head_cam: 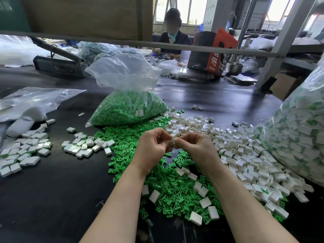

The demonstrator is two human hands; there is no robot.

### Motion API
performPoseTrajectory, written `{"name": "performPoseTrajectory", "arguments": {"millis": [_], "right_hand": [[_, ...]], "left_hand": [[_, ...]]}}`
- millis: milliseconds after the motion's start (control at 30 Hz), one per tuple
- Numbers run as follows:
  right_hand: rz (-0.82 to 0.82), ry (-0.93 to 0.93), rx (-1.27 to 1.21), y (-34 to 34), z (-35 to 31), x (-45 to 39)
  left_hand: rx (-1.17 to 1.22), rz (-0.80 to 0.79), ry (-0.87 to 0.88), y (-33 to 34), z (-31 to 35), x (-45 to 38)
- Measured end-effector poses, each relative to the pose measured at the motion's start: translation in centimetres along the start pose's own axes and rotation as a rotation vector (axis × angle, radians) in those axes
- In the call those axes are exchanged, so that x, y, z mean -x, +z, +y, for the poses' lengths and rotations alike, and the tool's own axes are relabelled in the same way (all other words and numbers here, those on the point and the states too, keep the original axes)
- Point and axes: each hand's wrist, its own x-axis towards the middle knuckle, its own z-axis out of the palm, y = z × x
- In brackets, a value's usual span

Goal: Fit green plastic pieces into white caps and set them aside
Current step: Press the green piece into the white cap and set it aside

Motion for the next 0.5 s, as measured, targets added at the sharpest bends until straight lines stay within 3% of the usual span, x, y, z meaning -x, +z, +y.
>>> {"name": "performPoseTrajectory", "arguments": {"millis": [500], "right_hand": [[-0.047, -0.122, -0.178, -0.37, -0.09, 0.12]], "left_hand": [[0.096, -0.016, 0.026, -0.05, -0.14, -0.27]]}}
